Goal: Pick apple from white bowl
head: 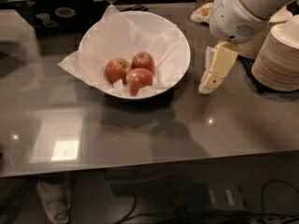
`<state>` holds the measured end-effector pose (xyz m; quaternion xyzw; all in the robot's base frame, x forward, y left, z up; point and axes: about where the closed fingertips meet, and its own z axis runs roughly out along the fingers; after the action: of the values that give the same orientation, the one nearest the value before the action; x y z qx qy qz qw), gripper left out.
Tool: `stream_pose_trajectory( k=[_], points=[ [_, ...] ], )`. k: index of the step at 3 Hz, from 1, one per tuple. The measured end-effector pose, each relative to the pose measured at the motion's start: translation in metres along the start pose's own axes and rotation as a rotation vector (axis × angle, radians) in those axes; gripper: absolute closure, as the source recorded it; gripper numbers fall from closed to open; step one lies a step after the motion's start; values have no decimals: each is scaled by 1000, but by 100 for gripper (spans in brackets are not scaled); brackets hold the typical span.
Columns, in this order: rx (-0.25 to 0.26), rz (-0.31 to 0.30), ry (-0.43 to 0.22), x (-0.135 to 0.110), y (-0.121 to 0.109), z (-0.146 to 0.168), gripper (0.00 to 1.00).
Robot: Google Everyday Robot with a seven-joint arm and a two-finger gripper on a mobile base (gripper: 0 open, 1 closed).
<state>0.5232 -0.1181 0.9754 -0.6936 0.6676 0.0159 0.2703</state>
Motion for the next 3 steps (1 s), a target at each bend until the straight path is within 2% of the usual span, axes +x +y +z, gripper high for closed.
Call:
stream_pose_trajectory(
  k=[1, 2, 3],
  points=[
    [16, -65, -63, -21, -27, 15, 0],
    [21, -97, -120, -35, -43, 25, 16],
    [16, -115, -161, -44, -51, 32, 21]
  ],
)
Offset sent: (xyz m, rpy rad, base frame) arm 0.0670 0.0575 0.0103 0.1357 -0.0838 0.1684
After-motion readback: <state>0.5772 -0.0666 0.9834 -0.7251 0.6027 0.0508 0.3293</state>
